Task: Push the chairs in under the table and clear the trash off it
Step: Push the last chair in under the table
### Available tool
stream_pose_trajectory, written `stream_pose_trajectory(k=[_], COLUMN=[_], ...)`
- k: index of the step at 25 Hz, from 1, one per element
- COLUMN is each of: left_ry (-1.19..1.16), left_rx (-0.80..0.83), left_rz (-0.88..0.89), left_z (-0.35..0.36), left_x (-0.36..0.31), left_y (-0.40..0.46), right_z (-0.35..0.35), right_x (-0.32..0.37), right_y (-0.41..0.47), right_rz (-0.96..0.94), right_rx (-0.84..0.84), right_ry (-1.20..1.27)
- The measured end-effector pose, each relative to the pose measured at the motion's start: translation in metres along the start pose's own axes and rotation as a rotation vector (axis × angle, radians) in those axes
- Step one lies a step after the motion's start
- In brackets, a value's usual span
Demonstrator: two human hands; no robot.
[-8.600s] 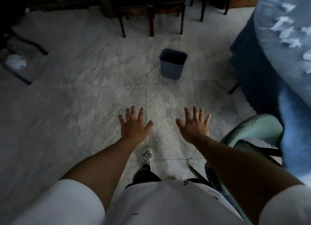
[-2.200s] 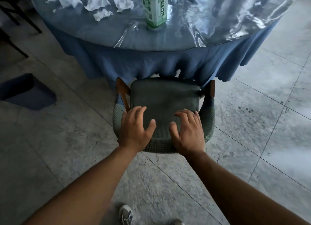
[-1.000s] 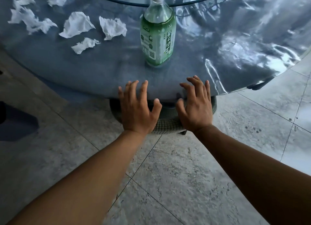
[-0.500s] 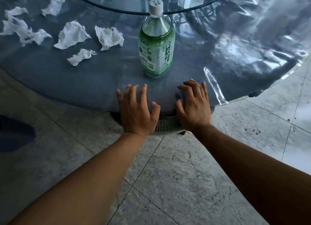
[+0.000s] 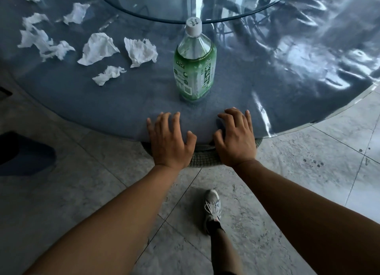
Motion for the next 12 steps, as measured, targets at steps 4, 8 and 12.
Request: stream_pose_trajectory(k=[4, 8, 12], left_ry=[0.03, 0.076, -0.003], left_rx=[0.049, 0.132, 0.165], left_rz=[-0.019, -0.057, -0.213], left_z=[-0.006, -0.007, -0.014], left_x=[-0.004, -0.004, 0.006], left_y=[0.001, 0.001, 0.022], right_z=[0.003, 0.008, 0.004], right_x=[-0.001, -0.003, 0.0], right_y=[0.004, 0.006, 0.036], right_rz=[0.04, 0.079, 0.095], right_rx=[0.081, 0.196, 0.248], right_ry=[0.002, -0.003, 0.047])
Point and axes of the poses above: each hand's wrist, its own y-axis towards the middle knuckle, its own z-axis out of the palm, x = y × z, the point moved 9 cm from there along y, towards the middle knuckle
